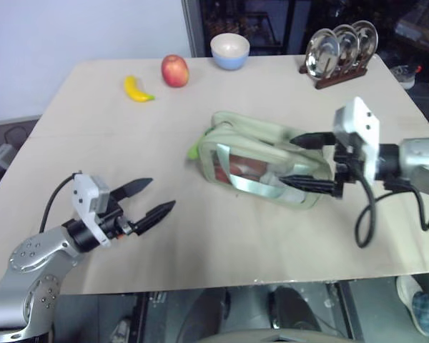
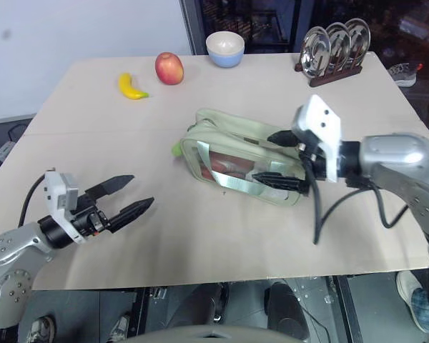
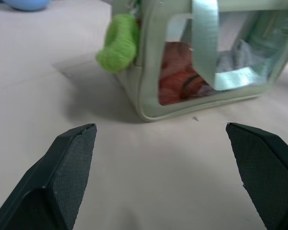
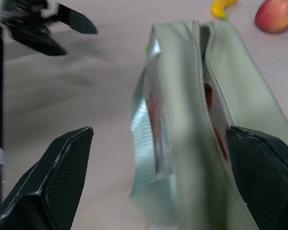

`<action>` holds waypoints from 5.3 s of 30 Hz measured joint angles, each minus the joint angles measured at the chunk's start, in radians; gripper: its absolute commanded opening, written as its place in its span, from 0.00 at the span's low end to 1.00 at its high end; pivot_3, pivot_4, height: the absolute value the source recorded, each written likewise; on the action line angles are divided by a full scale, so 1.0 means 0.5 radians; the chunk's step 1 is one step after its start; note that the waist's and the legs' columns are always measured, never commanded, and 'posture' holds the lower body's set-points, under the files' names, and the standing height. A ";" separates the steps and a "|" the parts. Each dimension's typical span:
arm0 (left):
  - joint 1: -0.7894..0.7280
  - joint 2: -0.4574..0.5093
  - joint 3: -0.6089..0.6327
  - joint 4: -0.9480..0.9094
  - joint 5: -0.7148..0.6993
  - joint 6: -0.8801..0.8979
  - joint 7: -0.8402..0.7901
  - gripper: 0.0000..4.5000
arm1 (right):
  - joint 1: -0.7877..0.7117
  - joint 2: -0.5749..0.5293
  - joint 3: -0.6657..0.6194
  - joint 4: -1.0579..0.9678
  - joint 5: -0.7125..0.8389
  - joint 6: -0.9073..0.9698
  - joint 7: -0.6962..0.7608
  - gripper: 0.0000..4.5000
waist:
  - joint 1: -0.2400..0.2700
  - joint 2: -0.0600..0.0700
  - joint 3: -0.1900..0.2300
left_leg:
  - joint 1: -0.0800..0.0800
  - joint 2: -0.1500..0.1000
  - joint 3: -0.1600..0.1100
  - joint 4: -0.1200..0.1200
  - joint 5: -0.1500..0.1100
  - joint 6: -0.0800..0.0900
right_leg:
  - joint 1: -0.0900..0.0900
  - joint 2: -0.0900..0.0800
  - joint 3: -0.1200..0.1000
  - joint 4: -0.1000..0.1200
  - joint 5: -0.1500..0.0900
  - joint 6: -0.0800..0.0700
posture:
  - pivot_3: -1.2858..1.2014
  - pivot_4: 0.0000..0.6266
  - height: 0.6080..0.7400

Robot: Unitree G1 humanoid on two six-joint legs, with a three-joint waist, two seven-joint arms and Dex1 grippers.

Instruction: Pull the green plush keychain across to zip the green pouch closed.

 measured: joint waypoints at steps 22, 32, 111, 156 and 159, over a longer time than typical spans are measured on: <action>0.176 -0.106 0.011 -0.104 0.026 -0.108 0.165 1.00 | -0.289 0.241 0.403 0.602 -0.886 -1.015 0.739 0.01 | -0.013 0.001 0.000 | 0.003 0.004 0.002 0.000 -0.004 0.007 | -0.001 0.004 -0.001 0.003 0.003 -0.003 | 0.52 0.24 1.00; 0.235 -0.115 0.056 -0.128 0.019 -0.122 0.217 1.00 | -0.701 0.538 0.425 1.492 -1.069 -2.133 1.368 0.01 | -0.045 0.003 0.002 | 0.003 0.003 0.003 -0.001 0.001 -0.001 | -0.002 0.004 0.000 0.000 0.004 -0.002 | 0.52 0.24 1.00; -0.532 -0.809 0.039 0.351 -2.005 0.557 2.083 0.02 | -0.462 0.670 0.321 1.255 -1.346 -1.973 1.054 0.00 | -0.046 0.001 0.002 | 0.003 0.000 0.003 0.017 0.002 -0.003 | -0.003 0.005 0.003 0.019 0.005 -0.003 | 0.52 0.24 1.00; -1.079 -0.105 -0.268 -0.023 -2.111 0.679 1.901 0.38 | -0.497 0.772 0.333 1.261 -1.355 -1.975 1.099 0.00 | -0.051 0.000 0.004 | 0.002 0.000 0.004 0.015 0.002 -0.004 | -0.004 0.006 0.004 0.019 0.005 -0.003 | 0.52 0.24 1.00; -1.031 0.050 -0.172 -0.034 -2.223 0.749 1.702 0.38 | -0.497 0.778 0.334 1.260 -1.354 -1.975 1.099 0.00 | -0.051 -0.001 0.006 | 0.002 0.001 0.004 0.015 0.002 -0.004 | -0.004 0.007 0.004 0.019 0.005 -0.003 | 0.52 0.24 1.00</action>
